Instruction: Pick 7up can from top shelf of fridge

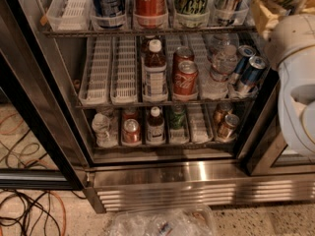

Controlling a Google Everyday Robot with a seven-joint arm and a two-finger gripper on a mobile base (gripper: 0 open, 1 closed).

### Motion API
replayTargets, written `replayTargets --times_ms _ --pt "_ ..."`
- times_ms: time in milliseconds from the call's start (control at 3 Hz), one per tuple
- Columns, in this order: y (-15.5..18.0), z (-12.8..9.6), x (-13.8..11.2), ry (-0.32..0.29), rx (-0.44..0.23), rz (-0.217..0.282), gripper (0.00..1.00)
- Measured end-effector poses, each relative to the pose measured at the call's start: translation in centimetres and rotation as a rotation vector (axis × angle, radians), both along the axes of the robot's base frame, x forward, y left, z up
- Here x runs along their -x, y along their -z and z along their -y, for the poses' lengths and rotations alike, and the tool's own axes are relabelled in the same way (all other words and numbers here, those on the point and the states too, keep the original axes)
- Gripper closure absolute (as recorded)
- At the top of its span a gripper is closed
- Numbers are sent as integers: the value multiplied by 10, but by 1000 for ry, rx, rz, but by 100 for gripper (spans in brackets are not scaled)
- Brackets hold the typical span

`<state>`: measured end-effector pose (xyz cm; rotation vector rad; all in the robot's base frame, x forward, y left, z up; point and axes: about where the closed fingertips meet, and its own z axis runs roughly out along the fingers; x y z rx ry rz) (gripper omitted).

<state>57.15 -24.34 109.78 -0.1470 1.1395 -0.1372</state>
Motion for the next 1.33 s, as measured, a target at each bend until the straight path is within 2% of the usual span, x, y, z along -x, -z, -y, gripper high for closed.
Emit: replayTargets --times_ms 667,1333 --pt "10 -14 44 -106 55 -61 100" --pt "35 -43 77 -277 85 -137 100"
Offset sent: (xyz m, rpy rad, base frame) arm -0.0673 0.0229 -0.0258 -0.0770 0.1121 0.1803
